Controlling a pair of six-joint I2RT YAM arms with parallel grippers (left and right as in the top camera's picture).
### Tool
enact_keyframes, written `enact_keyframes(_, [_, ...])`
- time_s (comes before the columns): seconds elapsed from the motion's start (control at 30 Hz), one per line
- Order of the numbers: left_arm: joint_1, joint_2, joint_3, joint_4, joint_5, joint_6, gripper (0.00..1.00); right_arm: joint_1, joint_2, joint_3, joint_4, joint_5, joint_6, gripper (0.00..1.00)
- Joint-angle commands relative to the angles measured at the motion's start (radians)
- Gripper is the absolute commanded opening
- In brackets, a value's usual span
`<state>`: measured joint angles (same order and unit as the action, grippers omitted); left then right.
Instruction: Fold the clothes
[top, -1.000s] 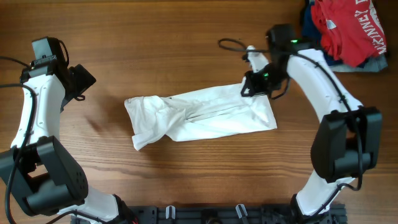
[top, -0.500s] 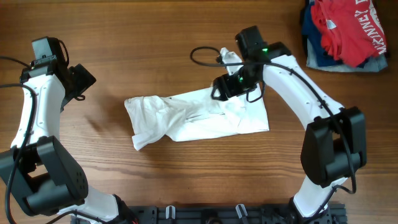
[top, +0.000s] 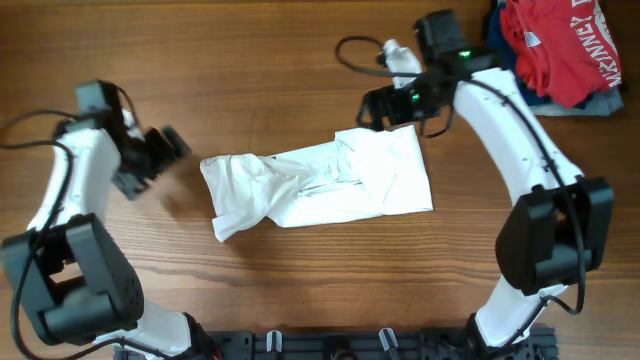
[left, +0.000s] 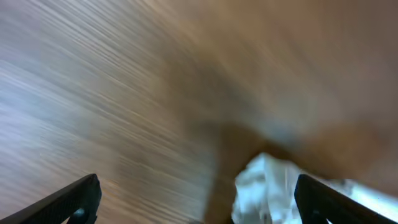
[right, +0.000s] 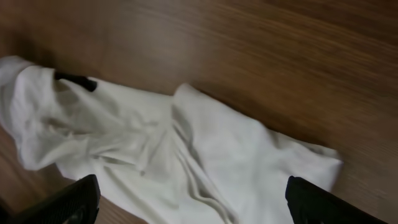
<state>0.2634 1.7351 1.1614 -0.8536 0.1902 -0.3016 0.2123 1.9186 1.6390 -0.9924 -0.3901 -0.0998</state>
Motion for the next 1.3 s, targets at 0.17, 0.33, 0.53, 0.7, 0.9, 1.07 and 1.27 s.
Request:
enact_keyframes(0.17, [-0.121,0.014,-0.266,0.236,0.319,0.116,1.00,-0.080,-0.017,0.018,0.040,0.039,-0.031,0.96])
enact_keyframes(0.33, [-0.155,0.013,-0.267,0.275,0.320,0.143,1.00,-0.080,-0.017,0.018,0.060,0.039,-0.029,0.96])
enact_keyframes(0.53, [-0.157,-0.006,-0.266,0.275,0.434,0.239,0.95,-0.080,-0.017,0.018,0.065,0.039,-0.029,0.96])
enact_keyframes(0.7, [-0.157,-0.034,-0.266,0.220,0.448,0.234,0.46,-0.080,-0.017,0.018,0.069,0.039,-0.029,0.96])
enact_keyframes(0.9, [-0.140,-0.046,-0.253,0.199,0.445,0.234,0.04,-0.078,-0.017,0.018,0.071,0.033,-0.027,0.96])
enact_keyframes(1.07, [-0.047,-0.119,-0.144,0.158,0.379,0.208,0.04,-0.073,-0.008,0.013,0.035,-0.032,-0.027,0.88])
enact_keyframes(1.27, [0.029,-0.201,0.018,0.035,0.197,0.216,0.04,-0.069,-0.005,-0.029,-0.014,-0.124,-0.020,0.27])
